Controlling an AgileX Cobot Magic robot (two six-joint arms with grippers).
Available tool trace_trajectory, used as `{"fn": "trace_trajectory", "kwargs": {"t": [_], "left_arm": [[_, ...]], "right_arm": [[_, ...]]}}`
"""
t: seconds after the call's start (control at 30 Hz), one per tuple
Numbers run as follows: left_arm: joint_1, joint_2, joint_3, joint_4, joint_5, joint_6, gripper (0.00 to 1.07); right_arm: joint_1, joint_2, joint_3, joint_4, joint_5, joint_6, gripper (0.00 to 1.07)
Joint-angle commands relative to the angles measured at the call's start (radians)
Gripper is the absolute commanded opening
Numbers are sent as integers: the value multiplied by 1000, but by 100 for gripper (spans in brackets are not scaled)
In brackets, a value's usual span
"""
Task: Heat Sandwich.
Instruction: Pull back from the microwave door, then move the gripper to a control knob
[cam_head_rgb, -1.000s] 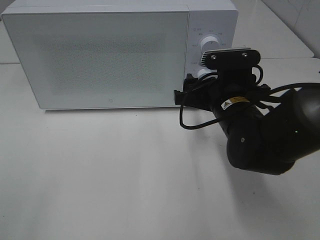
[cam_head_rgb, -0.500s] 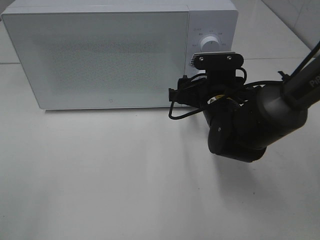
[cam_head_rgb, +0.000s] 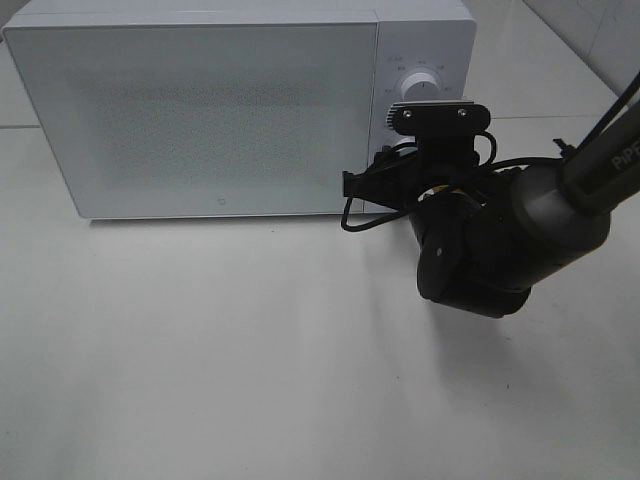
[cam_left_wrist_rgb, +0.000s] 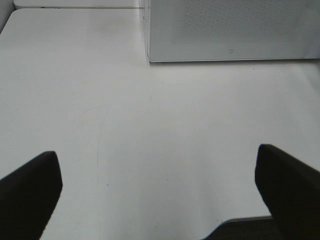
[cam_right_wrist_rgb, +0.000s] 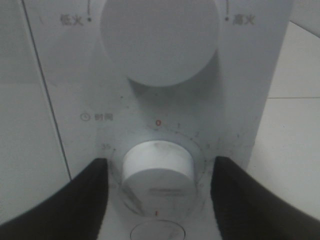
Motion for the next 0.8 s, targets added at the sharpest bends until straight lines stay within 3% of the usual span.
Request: {"fn": "trace_trajectory", "kwargs": {"t": [0.03,0.2,0.8], "left_arm": [[1,-23,0,-2,-11,-5,98],[1,-23,0,-2,-11,-5,98],[1,-23,0,-2,-11,-5,98]], "right_arm": [[-2,-3,-8,-5,-18,-7,26],[-2,-3,-8,-3,-35,-7,9],[-2,-3,-8,-19,-41,144,14]]}}
